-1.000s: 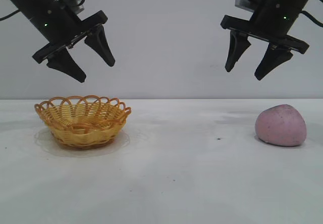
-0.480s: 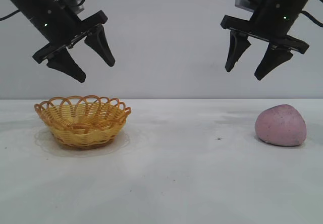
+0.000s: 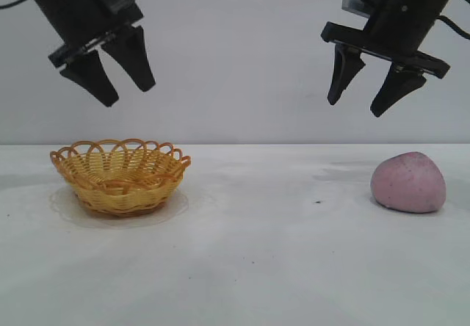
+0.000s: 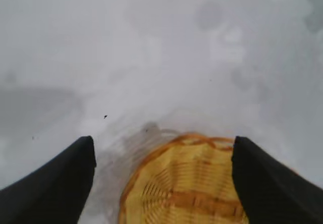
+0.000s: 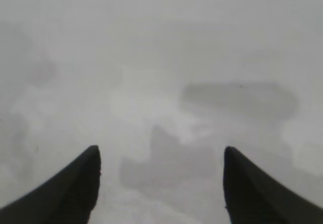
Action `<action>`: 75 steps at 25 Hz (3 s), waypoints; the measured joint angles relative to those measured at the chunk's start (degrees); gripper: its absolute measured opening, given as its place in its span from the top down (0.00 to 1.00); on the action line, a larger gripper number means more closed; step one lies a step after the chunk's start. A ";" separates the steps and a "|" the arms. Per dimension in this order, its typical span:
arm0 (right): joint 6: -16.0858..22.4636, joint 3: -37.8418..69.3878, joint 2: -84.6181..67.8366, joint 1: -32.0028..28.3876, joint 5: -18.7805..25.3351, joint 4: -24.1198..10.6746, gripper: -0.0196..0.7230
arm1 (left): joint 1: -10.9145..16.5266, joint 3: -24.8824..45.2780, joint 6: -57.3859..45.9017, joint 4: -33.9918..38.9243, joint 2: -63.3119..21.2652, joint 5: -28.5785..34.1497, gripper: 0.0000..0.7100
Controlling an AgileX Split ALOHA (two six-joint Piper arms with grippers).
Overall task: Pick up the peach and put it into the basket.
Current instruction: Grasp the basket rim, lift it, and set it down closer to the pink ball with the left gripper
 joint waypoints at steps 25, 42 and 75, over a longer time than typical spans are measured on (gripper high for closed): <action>0.00 0.00 0.00 0.00 0.26 0.00 0.37 | -5.01 -8.72 4.64 16.75 9.86 11.60 0.27; 0.00 0.00 0.00 0.00 0.48 -0.19 0.37 | -5.16 -12.66 4.29 18.09 15.85 11.53 0.83; 0.00 0.00 0.00 0.00 -1.13 -0.59 0.37 | -12.07 16.80 -36.17 -6.54 -3.24 -7.46 1.00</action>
